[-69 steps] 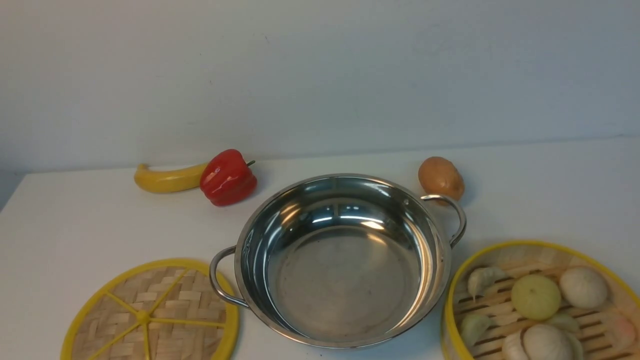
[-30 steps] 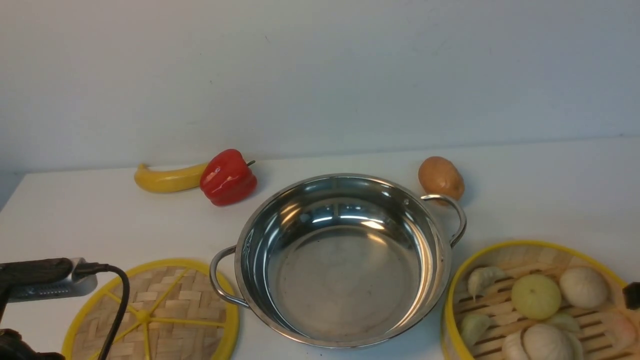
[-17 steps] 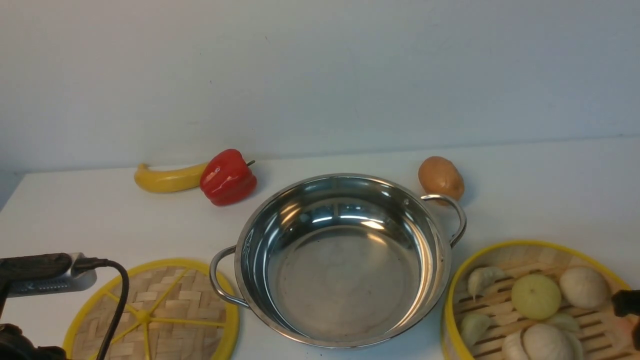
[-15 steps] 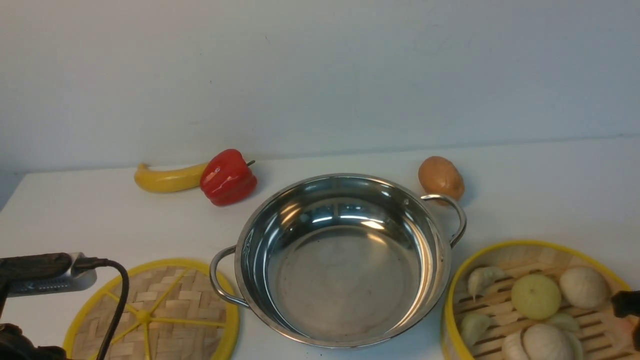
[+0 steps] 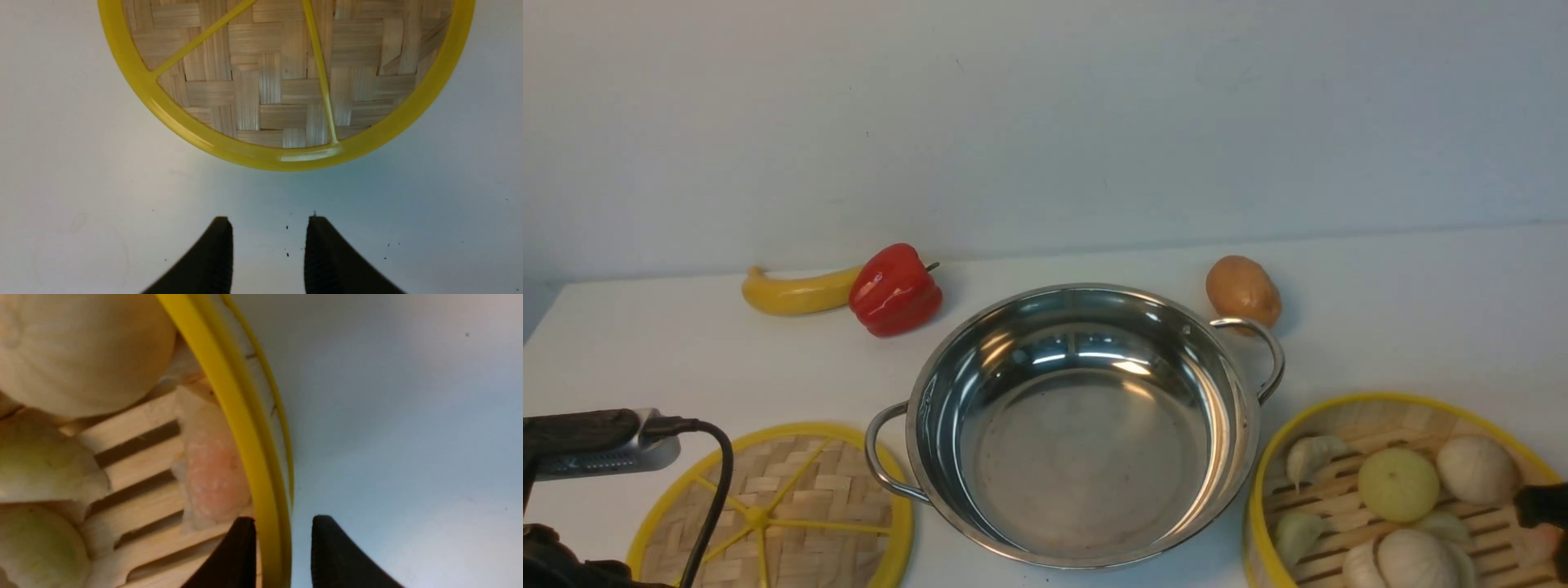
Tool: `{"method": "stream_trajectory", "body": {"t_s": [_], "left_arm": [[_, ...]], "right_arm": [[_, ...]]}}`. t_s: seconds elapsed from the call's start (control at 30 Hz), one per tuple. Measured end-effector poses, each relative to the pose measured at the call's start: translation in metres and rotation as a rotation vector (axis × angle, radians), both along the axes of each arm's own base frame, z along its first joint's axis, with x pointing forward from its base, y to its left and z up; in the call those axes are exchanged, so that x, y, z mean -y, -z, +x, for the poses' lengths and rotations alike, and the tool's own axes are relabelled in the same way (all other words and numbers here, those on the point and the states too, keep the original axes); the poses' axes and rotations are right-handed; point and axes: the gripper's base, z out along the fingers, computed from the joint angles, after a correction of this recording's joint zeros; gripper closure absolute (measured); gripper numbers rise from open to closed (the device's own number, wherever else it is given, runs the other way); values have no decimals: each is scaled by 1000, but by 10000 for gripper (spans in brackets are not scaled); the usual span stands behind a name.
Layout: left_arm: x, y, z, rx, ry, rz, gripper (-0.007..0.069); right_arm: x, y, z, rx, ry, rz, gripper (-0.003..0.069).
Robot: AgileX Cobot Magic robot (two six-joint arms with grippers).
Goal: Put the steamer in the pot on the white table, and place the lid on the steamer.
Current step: 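Reach for and grasp the rim of the bamboo steamer holding the buns with the right gripper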
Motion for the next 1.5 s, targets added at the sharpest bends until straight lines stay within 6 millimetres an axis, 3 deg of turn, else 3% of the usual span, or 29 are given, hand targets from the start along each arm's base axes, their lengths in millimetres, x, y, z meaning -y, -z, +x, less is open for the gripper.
{"method": "stream_trajectory", "body": {"t_s": [0.13,0.27,0.73,1.1,1.5], "left_arm": [[0,0,0,0,0,0,384],[0,0,0,2,0,0,384],[0,0,0,3,0,0,384],[0,0,0,3,-1,-2,384],[0,0,0,3,-1,-2,384]], "right_arm": [[0,1,1,3,0,-1,487],[0,1,1,3,5,-6,597],[16,-6,-6,-122,-7,-146,604],[36,-57,19,-167,-6,-189,603],[35,-126,60,86,-35,-160,603]]}}
